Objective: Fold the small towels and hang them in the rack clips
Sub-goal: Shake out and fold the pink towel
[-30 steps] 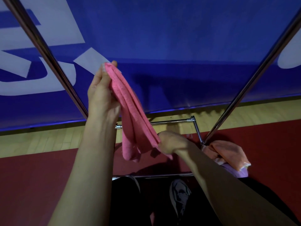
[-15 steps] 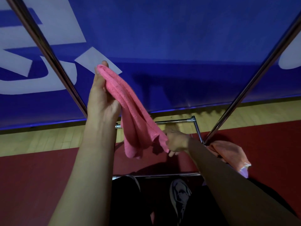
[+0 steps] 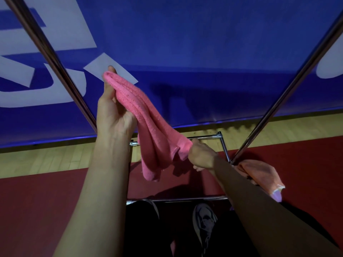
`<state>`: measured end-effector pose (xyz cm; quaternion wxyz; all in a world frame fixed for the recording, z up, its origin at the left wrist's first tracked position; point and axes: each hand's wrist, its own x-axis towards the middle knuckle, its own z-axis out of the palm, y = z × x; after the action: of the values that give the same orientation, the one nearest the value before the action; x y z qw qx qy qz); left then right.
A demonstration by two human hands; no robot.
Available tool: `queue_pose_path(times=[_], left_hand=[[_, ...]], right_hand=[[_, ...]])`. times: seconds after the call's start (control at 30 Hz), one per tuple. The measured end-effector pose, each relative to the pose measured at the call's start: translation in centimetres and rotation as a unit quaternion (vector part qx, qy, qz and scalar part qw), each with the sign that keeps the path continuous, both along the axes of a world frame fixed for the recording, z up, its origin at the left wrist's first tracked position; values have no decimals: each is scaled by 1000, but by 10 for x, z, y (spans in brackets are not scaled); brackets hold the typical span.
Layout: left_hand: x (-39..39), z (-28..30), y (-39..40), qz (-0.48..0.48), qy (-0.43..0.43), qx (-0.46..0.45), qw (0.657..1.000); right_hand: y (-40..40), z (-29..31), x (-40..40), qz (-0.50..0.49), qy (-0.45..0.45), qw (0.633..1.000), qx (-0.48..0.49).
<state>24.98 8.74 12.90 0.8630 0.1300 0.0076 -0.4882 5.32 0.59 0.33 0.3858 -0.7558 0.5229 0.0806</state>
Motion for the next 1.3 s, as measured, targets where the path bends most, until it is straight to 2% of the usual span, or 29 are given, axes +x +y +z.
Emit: queue_pose_path(times=[0.1,0.33,0.43,0.6,0.73,0.8,0.97,1.1,1.3], left_hand=[[6,-6,-2,-6,15,-9,1000],[13,-14,-4,-28,48,-19,998],[9,-15,-4,-36,69,-19,997],[15,-20,-5,-50,125,-38,990],[10,-18,-4,-89,117,-62,987],[6,-17,-3,-101,120,-66,985],[8,-21,-5,-87,121,-38,988],[8,-21,-5,-80,103,-20,991],[11,-25,-8,-77,122,-41,989]], right_hand=[[-1,1,-2,-31,5,999,18],[-9,-10,-2,-41,0,997,-71],[-12,-10,3,-63,-14,996,-68],[-9,-10,0,-5,14,994,-104],[-3,-4,-4,56,44,986,-150],[0,-1,-4,51,26,985,-161],[3,6,-3,40,-95,981,-164],[0,6,0,110,-89,972,-189],[-1,12,3,111,-85,979,-150]])
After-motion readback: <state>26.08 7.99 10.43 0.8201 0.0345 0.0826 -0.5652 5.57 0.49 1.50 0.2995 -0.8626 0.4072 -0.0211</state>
